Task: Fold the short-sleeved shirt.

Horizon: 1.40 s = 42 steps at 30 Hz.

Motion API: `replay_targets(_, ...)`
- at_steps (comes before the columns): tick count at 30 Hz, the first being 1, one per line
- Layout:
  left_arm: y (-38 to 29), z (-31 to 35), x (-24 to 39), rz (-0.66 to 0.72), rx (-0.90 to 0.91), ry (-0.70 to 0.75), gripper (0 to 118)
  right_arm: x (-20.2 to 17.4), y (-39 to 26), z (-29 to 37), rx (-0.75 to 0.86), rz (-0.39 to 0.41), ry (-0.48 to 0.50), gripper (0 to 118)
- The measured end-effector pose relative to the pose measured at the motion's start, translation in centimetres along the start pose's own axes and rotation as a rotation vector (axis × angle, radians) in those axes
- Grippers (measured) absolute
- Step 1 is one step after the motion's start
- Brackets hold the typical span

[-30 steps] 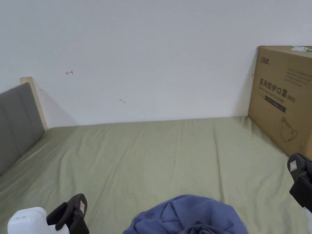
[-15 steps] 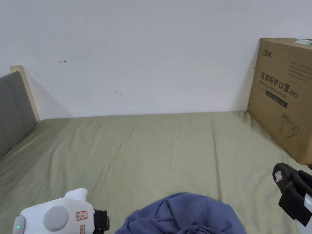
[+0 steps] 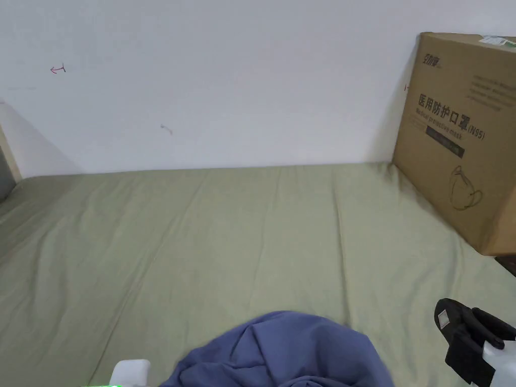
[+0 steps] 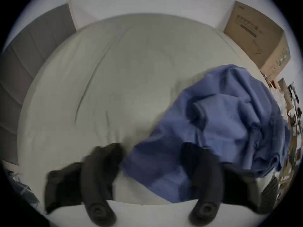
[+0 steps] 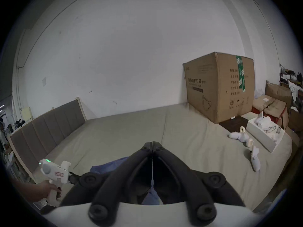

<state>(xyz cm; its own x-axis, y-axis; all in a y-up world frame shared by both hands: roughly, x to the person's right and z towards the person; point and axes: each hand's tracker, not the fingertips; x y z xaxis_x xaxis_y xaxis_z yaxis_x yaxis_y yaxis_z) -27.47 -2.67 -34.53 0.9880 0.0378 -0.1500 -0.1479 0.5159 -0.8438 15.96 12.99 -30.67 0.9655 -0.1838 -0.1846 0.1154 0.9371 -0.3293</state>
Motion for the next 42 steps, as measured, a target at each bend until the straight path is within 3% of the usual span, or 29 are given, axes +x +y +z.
replay_targets(2, -0.5, 1.8, 0.0, -0.006, 0.019, -0.097, 2, 0.5, -0.4, -1.4, -0.050, -0.010, 0.013, 0)
replay_targets(5, -0.5, 4.1, -1.2, 0.073, 0.047, -0.227, 2, 1.7, -0.7, -4.9, -0.222, -0.093, 0.121, 0)
replay_targets(7, -0.7, 6.4, -1.9, 0.084, 0.144, -0.156, 2, 2.4, -1.2, -8.0, -0.349, -0.130, 0.133, 3)
replay_targets(10, -1.3, 9.3, -3.5, 0.163, 0.237, -0.161, 2, 3.4, -2.8, -14.1, -0.581, -0.191, 0.163, 80)
replay_targets(11, -1.4, 9.6, -3.9, 0.183, 0.245, -0.163, 2, 3.5, -3.5, -15.7, -0.638, -0.179, 0.134, 90)
replay_targets(15, -2.0, 9.9, -5.0, 0.206, 0.235, -0.156, 2, 3.7, -7.0, -21.8, -0.835, -0.107, 0.054, 87)
replay_targets(16, -2.1, 9.7, -5.1, 0.205, 0.224, -0.150, 2, 3.6, -7.7, -22.5, -0.885, -0.081, 0.042, 75)
replay_targets(17, -2.3, 9.5, -5.0, 0.205, 0.216, -0.144, 2, 3.3, -8.3, -22.9, -0.930, -0.029, 0.055, 37)
replay_targets(18, -2.5, 9.4, -5.1, 0.206, 0.211, -0.143, 2, 3.0, -8.5, -22.5, -0.925, -0.006, 0.092, 19)
replay_targets(20, -2.9, 9.2, -5.5, 0.212, 0.200, -0.149, 2, 2.0, -7.8, -21.2, -0.849, 0.099, 0.083, 10)
replay_targets(22, -3.0, 9.3, -5.7, 0.222, 0.203, -0.153, 2, 1.6, -6.3, -19.4, -0.785, 0.120, 0.118, 9)
replay_targets(27, -2.0, 11.7, -6.7, 0.228, 0.297, -0.123, 2, 2.8, -0.3, -14.2, -0.613, 0.019, 0.209, 8)
replay_targets(31, -0.2, 16.6, -7.9, 0.208, 0.438, -0.085, 2, 3.4, 5.8, -8.9, -0.461, 0.070, 0.204, 8)
replay_targets(36, 2.4, 22.9, -9.6, 0.219, 0.596, -0.133, 2, 3.9, 11.7, -3.9, -0.347, 0.055, 0.193, 8)
replay_targets(42, 6.8, 31.4, -7.2, 0.072, 0.747, -0.134, 2, 2.4, 17.7, 0.0, -0.224, 0.136, 0.161, 8)
